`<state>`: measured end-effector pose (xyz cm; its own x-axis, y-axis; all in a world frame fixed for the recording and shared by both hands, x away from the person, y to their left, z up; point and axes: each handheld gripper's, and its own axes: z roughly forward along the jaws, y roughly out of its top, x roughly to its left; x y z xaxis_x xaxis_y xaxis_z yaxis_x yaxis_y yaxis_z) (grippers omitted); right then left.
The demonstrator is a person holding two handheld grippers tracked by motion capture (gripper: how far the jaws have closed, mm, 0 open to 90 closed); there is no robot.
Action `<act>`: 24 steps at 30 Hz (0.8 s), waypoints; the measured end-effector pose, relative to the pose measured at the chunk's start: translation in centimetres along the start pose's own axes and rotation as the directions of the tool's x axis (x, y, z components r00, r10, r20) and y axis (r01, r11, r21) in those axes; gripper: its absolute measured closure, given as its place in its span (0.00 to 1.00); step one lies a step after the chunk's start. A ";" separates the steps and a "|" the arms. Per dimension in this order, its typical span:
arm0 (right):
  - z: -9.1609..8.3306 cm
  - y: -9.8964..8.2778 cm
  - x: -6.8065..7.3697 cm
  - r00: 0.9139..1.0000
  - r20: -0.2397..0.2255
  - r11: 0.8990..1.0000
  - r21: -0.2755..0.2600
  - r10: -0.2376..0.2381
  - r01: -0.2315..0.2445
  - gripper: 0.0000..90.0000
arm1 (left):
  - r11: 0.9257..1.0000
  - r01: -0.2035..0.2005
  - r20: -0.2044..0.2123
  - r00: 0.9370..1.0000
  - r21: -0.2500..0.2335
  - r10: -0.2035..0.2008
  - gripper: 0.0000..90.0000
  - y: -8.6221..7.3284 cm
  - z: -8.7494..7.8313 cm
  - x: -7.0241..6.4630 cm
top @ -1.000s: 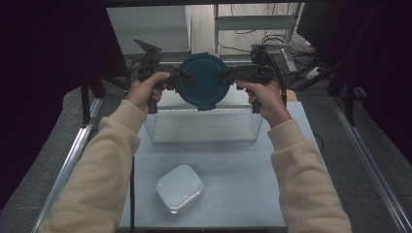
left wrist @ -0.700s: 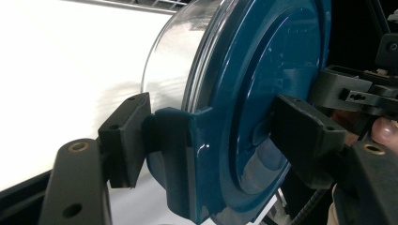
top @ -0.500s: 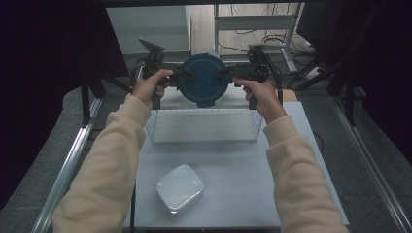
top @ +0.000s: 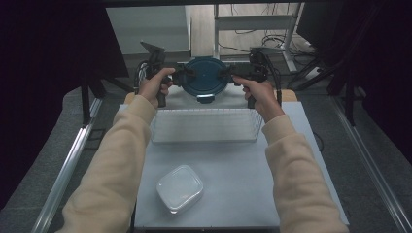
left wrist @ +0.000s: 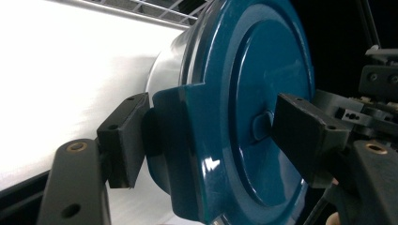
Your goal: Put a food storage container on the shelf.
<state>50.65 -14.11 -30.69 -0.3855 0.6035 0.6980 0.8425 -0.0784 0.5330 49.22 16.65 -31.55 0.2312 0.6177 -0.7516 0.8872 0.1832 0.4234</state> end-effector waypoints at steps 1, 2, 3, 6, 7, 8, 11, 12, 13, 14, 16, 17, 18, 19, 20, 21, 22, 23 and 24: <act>0.0 0.0 0.0 1.000 0.000 1.000 0.000 0.000 0.000 0.42 | 1.000 0.000 0.000 1.000 0.000 0.000 0.33 0.0 0.0 0.0; 0.2 0.1 -0.5 1.000 -0.002 1.000 0.003 0.017 -0.017 0.41 | 1.000 0.002 0.002 1.000 0.000 -0.002 0.32 0.1 0.3 0.2; 0.3 0.1 -0.6 0.999 -0.007 0.999 0.003 0.036 -0.036 0.40 | 1.000 -0.002 0.000 1.000 0.003 0.002 0.32 0.1 0.4 0.2; 0.5 0.1 -1.3 0.997 -0.022 0.998 0.006 0.069 -0.069 0.39 | 1.000 -0.015 -0.001 1.000 -0.009 0.015 0.32 0.1 0.6 0.3; 0.5 0.1 -1.5 0.996 -0.028 0.997 0.003 0.080 -0.079 0.39 | 1.000 -0.018 0.000 1.000 -0.012 0.018 0.32 0.0 0.6 0.3; 0.6 0.0 -1.7 0.996 -0.035 0.997 -0.003 0.081 -0.081 0.39 | 1.000 -0.017 0.000 1.000 -0.015 0.017 0.32 0.0 0.6 0.3; 0.6 -0.1 -1.8 0.996 -0.039 0.997 -0.006 0.074 -0.075 0.39 | 1.000 -0.019 0.002 1.000 -0.017 0.019 0.32 0.0 0.6 0.3; 0.5 -0.1 -1.7 0.996 -0.036 0.997 -0.003 0.076 -0.077 0.38 | 1.000 -0.024 0.003 1.000 -0.017 0.024 0.32 0.0 0.6 0.3; 0.6 -0.1 -1.6 0.997 -0.033 0.998 -0.006 0.067 -0.067 0.37 | 1.000 -0.024 0.003 1.000 -0.017 0.024 0.32 0.0 0.6 0.3; 0.6 -0.1 -1.6 0.997 -0.033 0.998 -0.006 0.067 -0.067 0.37 | 1.000 -0.024 0.003 1.000 -0.019 0.024 0.32 -0.1 0.6 0.3; 0.7 -0.3 -1.1 1.000 -0.001 1.000 -0.009 0.026 -0.026 0.31 | 0.999 -0.033 0.004 0.999 -0.029 0.033 0.30 -0.2 0.7 0.4; 0.7 -0.4 -0.9 1.000 0.013 1.000 -0.016 0.003 -0.003 0.29 | 0.998 -0.046 -0.015 0.999 -0.039 0.045 0.28 -0.3 0.7 0.3; 0.6 -0.6 -0.4 0.999 0.040 1.000 -0.017 -0.022 0.023 0.25 | 0.997 -0.059 -0.033 0.998 -0.043 0.058 0.25 -0.4 0.6 0.2; 0.6 -0.7 -0.2 0.998 0.056 0.999 -0.018 -0.036 0.037 0.22 | 0.995 -0.079 -0.055 0.996 -0.059 0.076 0.24 -0.5 0.4 0.0; 0.5 -0.9 0.2 0.996 0.074 0.998 -0.022 -0.051 0.052 0.19 | 0.992 -0.102 -0.080 0.992 -0.068 0.096 0.23 -0.6 0.2 -0.3; 0.3 -1.0 0.5 0.993 0.093 0.997 -0.028 -0.068 0.070 0.17 | 0.989 -0.120 -0.098 0.989 -0.084 0.112 0.21 -0.8 -0.1 -0.5; 0.3 -1.0 0.5 0.993 0.093 0.997 -0.028 -0.068 0.070 0.17 | 0.989 -0.120 -0.098 0.989 -0.084 0.112 0.20 -0.8 -0.1 -0.5; -0.3 -1.2 1.0 0.984 0.140 0.993 -0.041 -0.107 0.114 0.14 | 0.986 -0.138 -0.105 0.986 -0.097 0.128 0.18 -1.0 -0.5 -0.8; -0.6 -1.4 1.3 0.980 0.154 0.990 -0.045 -0.123 0.131 0.13 | 0.979 -0.181 -0.115 0.979 -0.099 0.169 0.18 -1.5 -1.2 -1.3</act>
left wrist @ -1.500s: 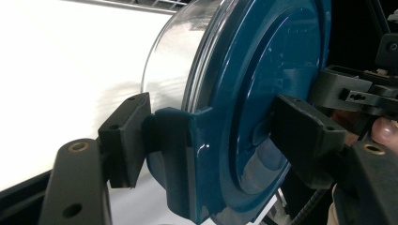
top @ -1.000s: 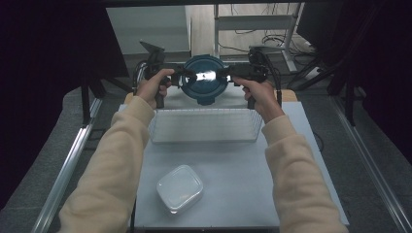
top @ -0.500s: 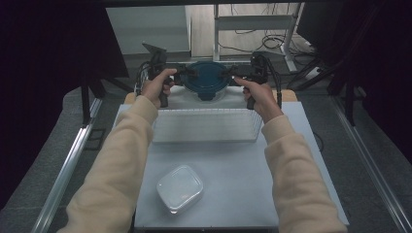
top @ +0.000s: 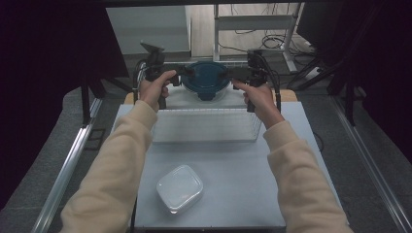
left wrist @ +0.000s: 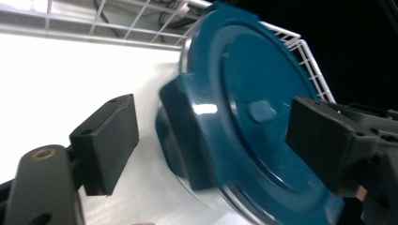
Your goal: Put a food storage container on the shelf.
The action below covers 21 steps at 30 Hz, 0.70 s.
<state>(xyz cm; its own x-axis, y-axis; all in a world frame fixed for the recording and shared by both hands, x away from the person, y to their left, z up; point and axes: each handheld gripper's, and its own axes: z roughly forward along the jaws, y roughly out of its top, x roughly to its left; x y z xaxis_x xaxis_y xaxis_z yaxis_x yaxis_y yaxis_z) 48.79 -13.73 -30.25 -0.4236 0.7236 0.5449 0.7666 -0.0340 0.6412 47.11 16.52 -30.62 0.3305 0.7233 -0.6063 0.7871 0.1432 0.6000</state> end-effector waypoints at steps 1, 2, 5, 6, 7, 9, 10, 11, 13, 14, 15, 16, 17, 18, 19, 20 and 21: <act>0.0 0.0 0.0 1.000 0.000 1.000 0.000 0.000 0.000 0.13 | 1.000 0.000 0.000 1.000 0.000 0.000 0.18 0.0 0.0 0.0; -0.4 -0.1 0.1 1.000 0.004 1.000 -0.008 -0.018 0.018 0.13 | 1.000 -0.026 -0.011 1.000 -0.002 0.026 0.18 -0.2 -0.5 -0.3; -1.9 -0.9 0.3 0.996 -0.014 0.996 -0.034 -0.087 0.087 0.13 | 0.996 -0.077 0.009 0.997 -0.045 0.078 0.18 -1.8 -2.2 -1.0; -2.2 -1.1 0.3 0.994 -0.013 0.994 -0.037 -0.104 0.104 0.14 | 0.995 -0.089 0.009 0.996 -0.053 0.090 0.18 -2.2 -2.7 -1.2; -2.6 -1.4 0.3 0.992 -0.012 0.992 -0.037 -0.122 0.122 0.15 | 0.992 -0.110 -0.001 0.994 -0.061 0.110 0.18 -2.9 -3.3 -1.3; -3.1 -1.9 0.3 0.989 -0.009 0.988 -0.042 -0.151 0.150 0.15 | 0.990 -0.127 -0.007 0.992 -0.066 0.127 0.19 -3.5 -3.8 -1.5; -4.0 -2.7 0.5 0.981 0.002 0.979 -0.050 -0.196 0.196 0.16 | 0.984 -0.166 -0.017 0.986 -0.070 0.165 0.19 -4.6 -4.6 -1.7; -4.3 -3.0 0.6 0.977 0.006 0.975 -0.054 -0.214 0.214 0.16 | 0.979 -0.189 -0.031 0.982 -0.072 0.188 0.20 -5.4 -5.2 -1.8; -5.4 -4.0 0.9 0.966 0.022 0.964 -0.064 -0.256 0.257 0.17 | 0.978 -0.197 -0.032 0.980 -0.073 0.195 0.20 -5.9 -5.5 -1.9; -6.0 -4.7 1.1 0.960 0.024 0.958 -0.071 -0.278 0.279 0.17 | 0.972 -0.225 -0.034 0.974 -0.070 0.223 0.20 -7.6 -6.5 -1.9; -6.5 -5.3 1.2 0.957 0.020 0.954 -0.073 -0.290 0.290 0.18 | 0.972 -0.225 -0.034 0.974 -0.070 0.223 0.21 -7.6 -6.5 -1.9; -7.0 -6.0 1.3 0.953 0.016 0.950 -0.076 -0.302 0.302 0.18 | 0.966 -0.249 -0.041 0.968 -0.066 0.247 0.21 -9.3 -7.2 -1.9; -7.0 -6.0 1.3 0.953 0.016 0.950 -0.076 -0.302 0.302 0.18 | 0.966 -0.249 -0.041 0.968 -0.066 0.247 0.21 -9.3 -7.2 -1.9; -7.8 -7.3 1.4 0.945 0.021 0.941 -0.078 -0.328 0.328 0.19 | 0.961 -0.270 -0.052 0.962 -0.064 0.267 0.21 -10.9 -7.8 -1.7; -8.2 -8.0 1.4 0.940 0.025 0.937 -0.081 -0.339 0.340 0.19 | 0.958 -0.278 -0.056 0.960 -0.062 0.275 0.22 -11.5 -8.0 -1.7; -8.4 -8.5 1.4 0.937 0.028 0.934 -0.081 -0.348 0.349 0.19 | 0.956 -0.289 -0.061 0.956 -0.058 0.285 0.22 -12.5 -8.3 -1.5; -8.7 -9.4 1.3 0.932 0.029 0.929 -0.078 -0.360 0.361 0.20 | 0.955 -0.293 -0.063 0.955 -0.055 0.289 0.22 -13.1 -8.5 -1.4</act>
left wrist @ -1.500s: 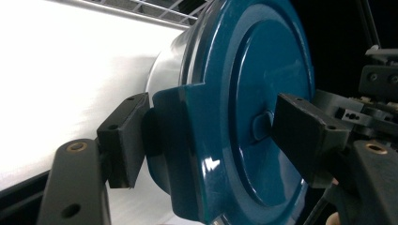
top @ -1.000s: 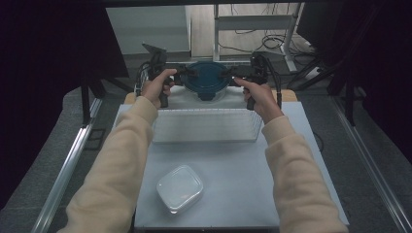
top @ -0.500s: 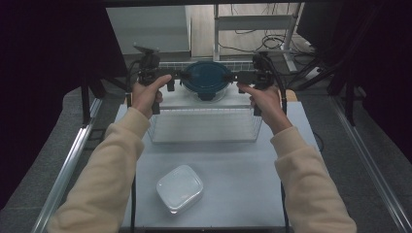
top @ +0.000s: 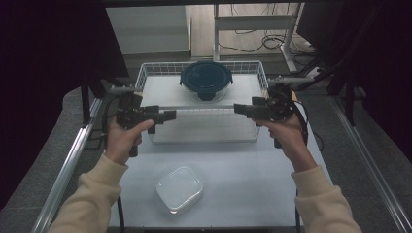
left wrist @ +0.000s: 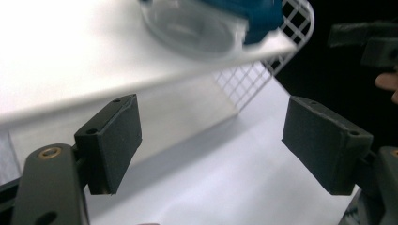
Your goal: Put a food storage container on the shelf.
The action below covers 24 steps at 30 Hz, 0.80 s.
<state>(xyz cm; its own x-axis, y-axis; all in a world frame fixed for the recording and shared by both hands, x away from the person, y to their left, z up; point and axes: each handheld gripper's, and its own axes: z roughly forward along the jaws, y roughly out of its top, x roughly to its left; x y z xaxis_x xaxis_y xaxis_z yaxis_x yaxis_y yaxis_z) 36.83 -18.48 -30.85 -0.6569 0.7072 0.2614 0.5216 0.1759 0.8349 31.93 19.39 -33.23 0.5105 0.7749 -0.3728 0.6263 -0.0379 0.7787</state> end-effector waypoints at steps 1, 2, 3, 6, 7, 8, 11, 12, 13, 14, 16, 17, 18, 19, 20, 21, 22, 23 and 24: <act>-0.2 -0.6 0.1 1.000 0.000 1.000 -0.002 -0.007 0.007 0.20 | 1.000 -0.005 0.005 1.000 -0.003 0.005 0.22 -0.8 -0.3 0.0; -0.5 -1.3 0.2 1.000 -0.004 1.000 0.003 -0.011 0.011 0.20 | 1.000 -0.007 0.008 1.000 -0.005 0.007 0.21 -1.6 -0.6 0.0; -0.5 -1.3 0.2 1.000 -0.004 1.000 0.003 -0.011 0.011 0.20 | 1.000 -0.007 0.008 1.000 -0.005 0.007 0.21 -1.6 -0.6 0.0; -1.1 -4.6 0.4 0.999 0.003 0.999 0.007 -0.038 0.038 0.20 | 0.999 -0.032 0.001 0.999 0.008 0.032 0.21 -4.6 -1.2 0.0; -1.2 -5.4 0.4 0.999 0.001 0.999 0.010 -0.041 0.041 0.20 | 0.999 -0.032 0.001 0.999 0.008 0.032 0.22 -4.6 -1.2 0.0; -1.2 -6.4 0.5 0.999 -0.003 0.999 0.009 -0.044 0.044 0.20 | 0.999 -0.039 0.003 0.999 0.024 0.039 0.21 -5.9 -1.3 0.0; -1.2 -8.6 0.5 0.998 -0.008 0.997 0.029 -0.069 0.069 0.20 | 0.998 -0.044 -0.004 0.999 0.047 0.044 0.22 -8.0 -1.2 0.1; -1.2 -9.2 0.5 0.998 -0.001 0.997 0.036 -0.070 0.070 0.20 | 0.998 -0.044 -0.004 0.999 0.047 0.044 0.22 -8.0 -1.2 0.1; -1.1 -9.8 0.4 0.998 0.001 0.997 0.042 -0.068 0.068 0.20 | 0.997 -0.045 -0.007 0.999 0.060 0.046 0.22 -9.0 -1.1 0.2; -1.1 -9.8 0.4 0.998 0.001 0.997 0.042 -0.068 0.068 0.20 | 0.997 -0.045 -0.007 0.999 0.060 0.046 0.21 -9.0 -1.1 0.2; -0.9 -11.4 0.2 0.998 0.004 0.997 0.056 -0.057 0.057 0.21 | 0.996 -0.046 -0.033 0.998 0.076 0.049 0.21 -10.8 -0.9 0.4; -0.7 -12.0 0.2 0.998 0.006 0.997 0.060 -0.057 0.057 0.21 | 0.996 -0.049 -0.048 0.997 0.080 0.053 0.21 -11.3 -0.9 0.4; -0.7 -12.0 0.2 0.998 0.006 0.997 0.060 -0.057 0.057 0.21 | 0.996 -0.049 -0.048 0.997 0.080 0.053 0.21 -11.3 -0.9 0.4; -0.3 -13.0 0.2 0.998 0.019 0.994 0.088 -0.063 0.061 0.21 | 0.994 -0.055 -0.058 0.996 0.091 0.060 0.21 -11.8 -0.8 0.4; -0.3 -13.0 0.2 0.998 0.019 0.994 0.088 -0.063 0.061 0.21 | 0.993 -0.062 -0.063 0.996 0.103 0.068 0.21 -12.1 -0.7 0.5; 0.1 -14.0 0.2 0.997 0.021 0.991 0.114 -0.075 0.072 0.21 | 0.993 -0.059 -0.082 0.994 0.104 0.067 0.21 -12.8 -0.7 0.7; 0.2 -14.4 0.2 0.997 0.022 0.990 0.123 -0.071 0.068 0.21 | 0.993 -0.059 -0.082 0.994 0.104 0.067 0.21 -12.8 -0.7 0.7; 0.3 -14.8 0.2 0.997 0.028 0.989 0.136 -0.068 0.064 0.21 | 0.994 -0.045 -0.081 0.995 0.099 0.053 0.21 -13.3 -0.7 0.9; 0.5 -15.1 0.2 0.997 0.035 0.987 0.146 -0.070 0.064 0.21 | 0.994 -0.045 -0.081 0.995 0.099 0.053 0.21 -13.3 -0.7 0.9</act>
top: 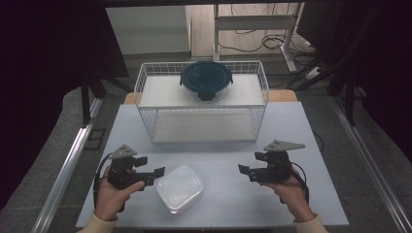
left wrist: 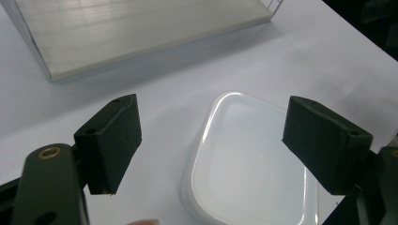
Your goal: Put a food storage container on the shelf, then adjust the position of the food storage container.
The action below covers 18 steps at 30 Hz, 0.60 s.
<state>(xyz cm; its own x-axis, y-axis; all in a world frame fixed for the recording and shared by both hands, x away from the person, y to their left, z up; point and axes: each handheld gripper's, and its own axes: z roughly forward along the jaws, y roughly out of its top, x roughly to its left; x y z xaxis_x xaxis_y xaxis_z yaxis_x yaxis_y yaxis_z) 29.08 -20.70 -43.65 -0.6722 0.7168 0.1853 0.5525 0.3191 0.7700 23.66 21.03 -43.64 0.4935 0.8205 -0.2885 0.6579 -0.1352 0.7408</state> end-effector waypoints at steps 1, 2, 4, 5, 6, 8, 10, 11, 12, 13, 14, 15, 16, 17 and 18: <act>0.1 -0.3 0.0 1.000 0.004 1.000 0.009 0.004 -0.004 0.21 | 1.000 0.002 0.005 1.000 0.020 -0.002 0.21 -0.4 0.3 0.1; 0.2 -0.5 0.0 1.000 0.003 1.000 0.013 0.005 -0.005 0.21 | 1.000 0.014 0.012 1.000 0.020 -0.014 0.21 -0.6 0.4 0.2; 0.6 -1.0 0.0 1.000 -0.001 1.000 0.024 0.009 -0.009 0.21 | 1.000 0.020 0.021 1.000 0.023 -0.020 0.21 -0.6 0.6 0.1; 0.7 -1.1 0.1 1.000 0.001 1.000 0.027 0.006 -0.006 0.21 | 1.000 0.014 0.013 1.000 0.021 -0.014 0.21 -0.6 0.7 -0.1; 0.7 -1.1 0.1 1.000 0.001 1.000 0.027 0.006 -0.006 0.21 | 1.000 0.014 0.013 1.000 0.021 -0.014 0.22 -0.6 0.7 -0.1; 0.8 -1.1 0.3 1.000 0.005 1.000 0.029 -0.001 0.000 0.21 | 1.000 0.008 0.029 1.000 0.018 -0.008 0.22 -0.6 0.6 -0.4; 0.8 -1.1 0.4 1.000 0.007 1.000 0.028 -0.006 0.006 0.21 | 1.000 0.005 0.024 1.000 0.021 -0.006 0.22 -0.6 0.6 -0.4; 0.8 -1.1 0.4 1.000 0.006 1.000 0.025 -0.007 0.007 0.21 | 1.000 0.009 0.023 1.000 0.021 -0.009 0.22 -0.7 0.6 -0.4; 0.7 -1.1 0.4 1.000 0.006 1.000 0.024 -0.004 0.004 0.21 | 1.000 0.014 0.021 1.000 0.022 -0.014 0.22 -0.8 0.6 -0.3; 0.7 -1.1 0.4 1.000 0.005 1.000 0.023 -0.002 0.002 0.21 | 1.000 0.016 0.012 1.000 0.016 -0.016 0.21 -0.8 0.4 -0.2; 0.7 -1.1 0.4 1.000 0.005 1.000 0.023 -0.002 0.002 0.21 | 1.000 0.016 0.012 1.000 0.016 -0.016 0.21 -0.8 0.4 -0.2; 0.6 -1.1 0.3 1.000 0.006 1.000 0.018 -0.005 0.005 0.21 | 1.000 0.017 0.018 1.000 0.006 -0.018 0.21 -0.9 -0.1 -0.1; 0.6 -1.1 0.3 1.000 0.006 1.000 0.018 -0.005 0.005 0.21 | 1.000 0.017 0.018 1.000 0.006 -0.018 0.21 -0.9 -0.1 -0.1; 0.4 -1.1 0.2 1.000 0.006 1.000 0.015 -0.004 0.004 0.21 | 1.000 0.014 0.007 1.000 0.000 -0.014 0.21 -0.9 -0.4 0.0; 0.4 -1.1 0.2 1.000 0.007 1.000 0.014 -0.003 0.003 0.21 | 1.000 0.014 0.003 1.000 0.000 -0.014 0.21 -0.9 -0.5 0.0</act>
<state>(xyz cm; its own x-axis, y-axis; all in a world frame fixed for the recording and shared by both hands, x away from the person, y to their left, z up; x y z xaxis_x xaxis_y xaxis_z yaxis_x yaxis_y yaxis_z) 28.57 -20.64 -44.71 -0.6703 0.7202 0.1790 0.5574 0.3293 0.7622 22.82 21.40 -44.00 0.4862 0.8206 -0.3004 0.6645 -0.1239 0.7370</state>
